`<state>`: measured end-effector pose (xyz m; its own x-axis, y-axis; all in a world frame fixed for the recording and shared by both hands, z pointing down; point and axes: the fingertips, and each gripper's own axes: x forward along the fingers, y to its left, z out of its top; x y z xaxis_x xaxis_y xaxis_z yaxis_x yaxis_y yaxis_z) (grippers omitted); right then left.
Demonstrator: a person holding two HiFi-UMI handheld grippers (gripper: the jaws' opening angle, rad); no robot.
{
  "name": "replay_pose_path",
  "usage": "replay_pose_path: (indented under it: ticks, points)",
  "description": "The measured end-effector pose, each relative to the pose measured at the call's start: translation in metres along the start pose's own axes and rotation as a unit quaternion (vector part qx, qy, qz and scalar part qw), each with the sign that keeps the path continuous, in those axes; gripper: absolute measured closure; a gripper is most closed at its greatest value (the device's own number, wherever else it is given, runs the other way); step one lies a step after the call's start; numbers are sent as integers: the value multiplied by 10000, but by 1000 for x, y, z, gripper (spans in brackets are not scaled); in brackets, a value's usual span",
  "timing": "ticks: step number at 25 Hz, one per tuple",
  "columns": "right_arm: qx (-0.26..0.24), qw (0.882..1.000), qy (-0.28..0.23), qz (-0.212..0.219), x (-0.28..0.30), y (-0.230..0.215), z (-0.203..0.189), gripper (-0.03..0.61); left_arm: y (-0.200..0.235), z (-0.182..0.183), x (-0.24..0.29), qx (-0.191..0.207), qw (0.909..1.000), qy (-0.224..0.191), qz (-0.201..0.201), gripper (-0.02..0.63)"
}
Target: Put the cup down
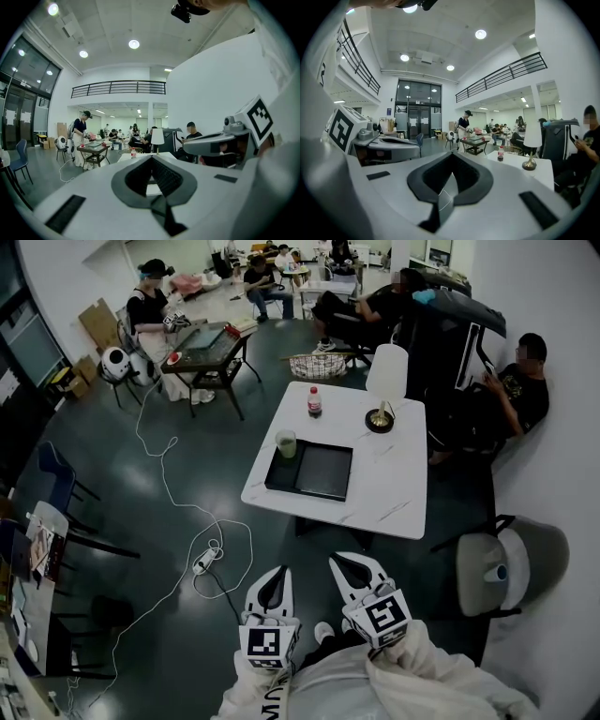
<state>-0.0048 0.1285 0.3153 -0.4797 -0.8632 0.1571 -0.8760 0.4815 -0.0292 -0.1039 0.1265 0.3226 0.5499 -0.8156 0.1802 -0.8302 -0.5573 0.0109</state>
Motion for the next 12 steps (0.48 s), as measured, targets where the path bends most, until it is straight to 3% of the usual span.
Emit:
replay_pose_path:
  ticks: [12]
  points:
    - [197, 9996, -171, 68, -1, -45, 7, 573, -21, 20, 41, 134, 9997, -30, 200, 603]
